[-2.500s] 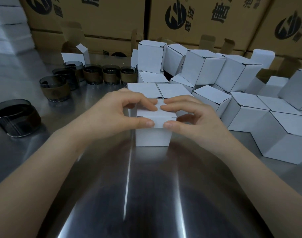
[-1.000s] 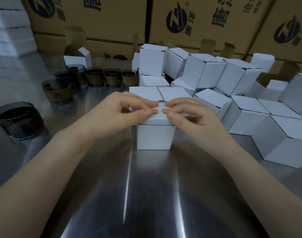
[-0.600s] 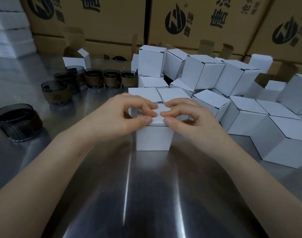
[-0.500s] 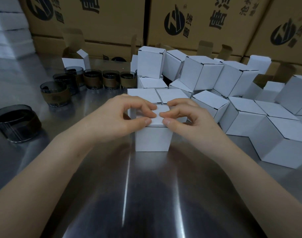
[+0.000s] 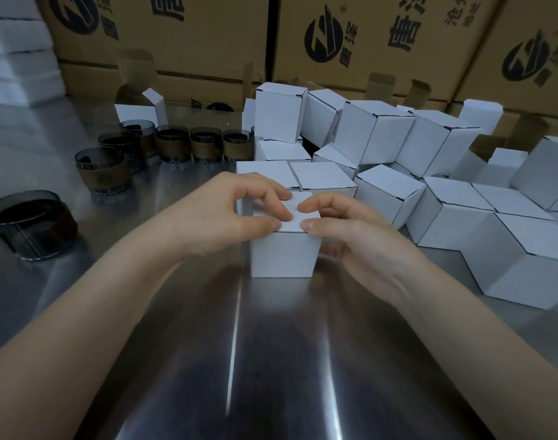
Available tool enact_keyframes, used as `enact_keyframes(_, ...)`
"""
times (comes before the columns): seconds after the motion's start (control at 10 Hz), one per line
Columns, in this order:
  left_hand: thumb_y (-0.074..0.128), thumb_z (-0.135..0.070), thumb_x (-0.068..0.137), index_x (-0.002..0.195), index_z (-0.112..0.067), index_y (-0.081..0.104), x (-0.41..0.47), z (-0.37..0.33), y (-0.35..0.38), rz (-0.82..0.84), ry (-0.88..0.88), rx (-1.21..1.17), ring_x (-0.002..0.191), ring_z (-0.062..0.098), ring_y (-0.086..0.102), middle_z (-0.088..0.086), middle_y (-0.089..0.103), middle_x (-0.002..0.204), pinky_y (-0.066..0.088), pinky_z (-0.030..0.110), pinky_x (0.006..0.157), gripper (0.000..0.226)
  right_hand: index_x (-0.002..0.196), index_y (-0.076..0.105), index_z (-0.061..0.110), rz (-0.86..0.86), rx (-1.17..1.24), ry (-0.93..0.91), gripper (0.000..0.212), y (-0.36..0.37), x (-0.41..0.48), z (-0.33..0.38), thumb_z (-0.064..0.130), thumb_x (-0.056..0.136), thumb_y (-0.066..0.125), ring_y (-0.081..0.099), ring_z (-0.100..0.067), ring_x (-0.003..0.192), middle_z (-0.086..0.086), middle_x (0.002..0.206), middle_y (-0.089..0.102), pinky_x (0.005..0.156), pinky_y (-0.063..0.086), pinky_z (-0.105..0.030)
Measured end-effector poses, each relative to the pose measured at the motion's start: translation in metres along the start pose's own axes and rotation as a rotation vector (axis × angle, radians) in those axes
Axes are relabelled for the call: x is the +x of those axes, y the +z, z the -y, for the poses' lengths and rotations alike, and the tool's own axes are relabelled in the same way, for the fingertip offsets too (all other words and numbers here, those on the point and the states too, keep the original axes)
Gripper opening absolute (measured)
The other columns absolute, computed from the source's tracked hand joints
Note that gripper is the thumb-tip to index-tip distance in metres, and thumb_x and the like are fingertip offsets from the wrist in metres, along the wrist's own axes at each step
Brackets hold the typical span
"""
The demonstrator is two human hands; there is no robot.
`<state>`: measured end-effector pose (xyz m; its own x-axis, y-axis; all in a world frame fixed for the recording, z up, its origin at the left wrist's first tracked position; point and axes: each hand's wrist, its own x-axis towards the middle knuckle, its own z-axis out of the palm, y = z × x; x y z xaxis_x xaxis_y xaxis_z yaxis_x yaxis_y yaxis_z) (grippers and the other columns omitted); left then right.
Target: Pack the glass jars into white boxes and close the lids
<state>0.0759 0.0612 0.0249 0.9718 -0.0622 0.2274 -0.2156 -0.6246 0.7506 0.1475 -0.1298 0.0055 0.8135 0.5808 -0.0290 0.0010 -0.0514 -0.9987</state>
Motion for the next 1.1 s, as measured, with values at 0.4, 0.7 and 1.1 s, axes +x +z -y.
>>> enact_keyframes(0.4,0.072,-0.047,0.065,0.106,-0.044,0.068,-0.020,0.015,0.010,-0.117,0.191,0.114,0.131,-0.009,0.041,-0.025,0.057,0.128,0.031,0.011,0.109,0.042,0.087,0.074,0.028,0.057,0.064,-0.032,0.015,-0.004,-0.001,-0.006,0.018,0.092,0.064,0.066,-0.011,0.087,0.002,0.093,0.067,0.072,0.054,-0.026)
enact_keyframes(0.7,0.071,-0.021,0.085,0.118,-0.012,0.068,-0.023,0.030,0.030,-0.284,0.358,0.223,0.137,0.024,0.045,0.004,0.060,0.132,0.040,0.044,0.111,0.034,0.087,0.074,0.025,0.025,0.048,-0.022,0.016,-0.002,0.000,-0.005,0.011,0.089,0.067,0.069,-0.014,0.084,-0.003,0.093,0.066,0.075,0.056,-0.029)
enact_keyframes(1.1,0.064,-0.022,0.090,0.130,-0.015,0.063,-0.049,0.002,0.029,-0.444,0.302,0.603,0.121,0.032,0.054,0.010,0.054,0.139,0.046,0.048,0.097,0.041,0.089,0.076,0.035,-0.301,-0.206,-0.230,0.015,-0.006,-0.028,0.026,0.025,0.092,0.065,0.064,-0.001,0.089,0.014,0.096,0.071,0.079,0.057,-0.029)
